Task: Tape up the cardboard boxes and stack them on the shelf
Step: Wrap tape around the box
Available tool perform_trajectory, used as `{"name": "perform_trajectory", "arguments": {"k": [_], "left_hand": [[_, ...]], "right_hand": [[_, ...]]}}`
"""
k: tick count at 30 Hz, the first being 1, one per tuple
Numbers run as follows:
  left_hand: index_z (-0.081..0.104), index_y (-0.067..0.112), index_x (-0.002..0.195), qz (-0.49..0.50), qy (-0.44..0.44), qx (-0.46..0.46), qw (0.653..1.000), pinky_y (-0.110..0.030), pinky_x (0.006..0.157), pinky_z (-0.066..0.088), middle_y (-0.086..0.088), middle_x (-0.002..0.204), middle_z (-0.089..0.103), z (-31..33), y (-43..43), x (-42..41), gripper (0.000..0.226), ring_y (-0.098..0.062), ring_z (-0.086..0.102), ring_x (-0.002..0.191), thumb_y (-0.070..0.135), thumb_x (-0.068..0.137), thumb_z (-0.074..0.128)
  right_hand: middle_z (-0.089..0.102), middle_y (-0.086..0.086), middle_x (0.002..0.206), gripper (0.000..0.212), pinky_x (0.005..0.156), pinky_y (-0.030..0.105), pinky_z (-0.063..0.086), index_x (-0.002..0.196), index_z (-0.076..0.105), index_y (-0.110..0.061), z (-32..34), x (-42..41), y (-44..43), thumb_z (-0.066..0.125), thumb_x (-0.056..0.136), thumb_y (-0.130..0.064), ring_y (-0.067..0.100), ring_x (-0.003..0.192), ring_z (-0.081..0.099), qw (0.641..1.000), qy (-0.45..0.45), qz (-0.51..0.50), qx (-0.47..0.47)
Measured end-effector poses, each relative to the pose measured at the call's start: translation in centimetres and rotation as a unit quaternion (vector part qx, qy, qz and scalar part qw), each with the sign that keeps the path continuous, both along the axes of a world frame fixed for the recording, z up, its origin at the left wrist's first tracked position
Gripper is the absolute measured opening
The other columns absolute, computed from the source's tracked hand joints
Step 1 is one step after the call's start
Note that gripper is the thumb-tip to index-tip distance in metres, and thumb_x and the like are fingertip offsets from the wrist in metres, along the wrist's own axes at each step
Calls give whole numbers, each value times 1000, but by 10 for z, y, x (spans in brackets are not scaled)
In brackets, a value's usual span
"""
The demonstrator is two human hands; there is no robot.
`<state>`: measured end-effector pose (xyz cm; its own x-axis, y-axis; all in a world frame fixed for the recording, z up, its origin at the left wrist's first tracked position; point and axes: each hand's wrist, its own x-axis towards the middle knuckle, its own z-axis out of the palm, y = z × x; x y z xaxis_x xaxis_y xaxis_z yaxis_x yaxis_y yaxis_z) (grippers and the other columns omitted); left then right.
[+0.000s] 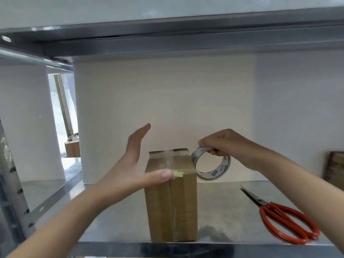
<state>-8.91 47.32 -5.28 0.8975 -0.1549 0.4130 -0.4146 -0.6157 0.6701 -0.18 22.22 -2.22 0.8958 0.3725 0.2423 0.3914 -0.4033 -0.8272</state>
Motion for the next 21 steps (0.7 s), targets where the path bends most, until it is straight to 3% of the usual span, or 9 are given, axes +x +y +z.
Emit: {"name": "perform_trajectory", "arguments": {"k": [2, 4, 5, 7, 9, 13, 15, 18, 21], "left_hand": [[3, 64, 147, -16, -8, 102, 995, -32, 117, 18, 39, 157, -5, 35, -10, -6, 127, 7, 5, 146, 101, 37, 55], [-7, 48, 154, -18, 66, 290, 954, -31, 119, 3, 31, 160, -15, 55, -27, 1, 132, 3, -13, 149, 97, 49, 56], [-7, 39, 157, -19, 112, 380, 918, -33, 122, 3, 22, 164, -8, 58, -35, 8, 131, -7, -8, 152, 94, 57, 58], [15, 32, 154, -23, 158, 432, 888, -40, 119, 30, 5, 155, 31, 59, -45, 17, 115, -19, 32, 141, 85, 65, 64], [32, 30, 143, -41, 134, 365, 920, -36, 104, 46, 11, 134, 47, 56, -40, 22, 99, -9, 51, 118, 78, 66, 72], [31, 45, 146, -60, 57, 84, 993, -29, 102, 48, 24, 137, 49, 19, -8, 27, 105, 0, 53, 123, 76, 56, 75], [35, 44, 143, -106, 64, -56, 991, -32, 99, 53, 22, 132, 56, -15, -1, 28, 99, -2, 59, 120, 69, 57, 78], [31, 42, 141, -133, 134, -194, 963, -44, 101, 52, 8, 135, 58, -58, 5, 26, 107, -15, 62, 121, 64, 53, 88], [27, 43, 142, -135, 156, -180, 962, -40, 102, 52, 8, 138, 58, -71, 12, 24, 109, -16, 62, 122, 58, 54, 91]], "right_hand": [[50, -1, 59, 34, 73, 25, 39, 59, 57, -13, 2, 1, 9, 67, 89, -27, 15, 66, 44, 1000, -9, 13, -11], [50, 3, 63, 34, 72, 29, 36, 60, 58, -13, 5, 2, 16, 68, 87, -29, 20, 70, 41, 1000, -15, 20, -19], [51, 4, 65, 32, 73, 29, 37, 62, 60, -12, 7, 3, 18, 68, 86, -32, 20, 71, 41, 999, -16, 23, -22], [55, 3, 67, 31, 77, 27, 41, 65, 65, -12, 9, 4, 19, 67, 85, -35, 17, 71, 48, 999, -13, 16, -27], [52, 3, 60, 33, 77, 26, 41, 66, 66, -13, 10, 5, 14, 62, 90, -36, 12, 64, 49, 1000, -1, 9, -5], [41, 13, 57, 39, 73, 29, 39, 69, 54, -11, 15, 11, 2, 37, 101, -25, 18, 55, 41, 978, 17, 88, 188], [52, 5, 56, 38, 69, 21, 47, 75, 54, -8, 10, 14, 11, 35, 104, -25, 19, 59, 51, 969, 24, 111, 217], [60, 6, 65, 46, 81, 23, 47, 71, 56, -11, -14, 17, 39, 38, 105, -35, 21, 73, 59, 982, 27, 112, 149], [64, 9, 69, 54, 89, 27, 44, 64, 53, -13, -24, 15, 54, 35, 104, -45, 19, 79, 61, 988, 44, 115, 89]]}}
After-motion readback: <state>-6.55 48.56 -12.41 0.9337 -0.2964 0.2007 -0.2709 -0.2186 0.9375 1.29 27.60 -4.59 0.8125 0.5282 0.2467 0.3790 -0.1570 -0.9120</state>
